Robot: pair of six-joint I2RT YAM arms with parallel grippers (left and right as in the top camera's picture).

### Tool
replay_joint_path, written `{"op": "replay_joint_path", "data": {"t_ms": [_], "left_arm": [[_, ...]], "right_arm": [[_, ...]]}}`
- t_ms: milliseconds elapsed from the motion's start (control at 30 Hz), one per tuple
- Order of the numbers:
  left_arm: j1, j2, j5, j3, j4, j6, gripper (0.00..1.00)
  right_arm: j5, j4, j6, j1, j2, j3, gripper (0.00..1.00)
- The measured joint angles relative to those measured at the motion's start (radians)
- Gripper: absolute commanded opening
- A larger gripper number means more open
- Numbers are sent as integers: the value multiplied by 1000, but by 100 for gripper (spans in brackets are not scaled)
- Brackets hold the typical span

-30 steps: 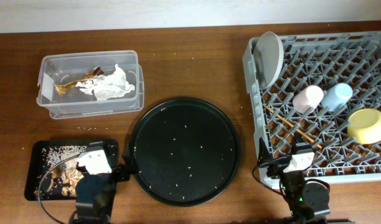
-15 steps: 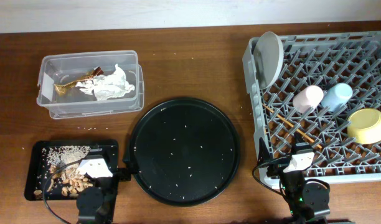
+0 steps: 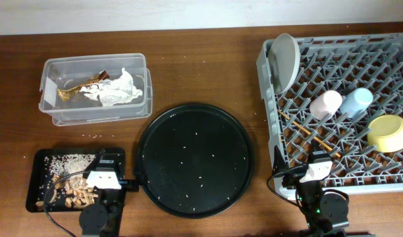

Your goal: Sort waste into correct bins and load items into the dishwasher rack

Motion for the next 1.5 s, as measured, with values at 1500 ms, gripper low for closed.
{"op": "replay_joint_path", "data": {"t_ms": [1500], "left_arm": [[12, -2, -6, -2, -25, 97, 99]], "right_arm": [[0, 0, 0, 0, 0, 0, 98]]}}
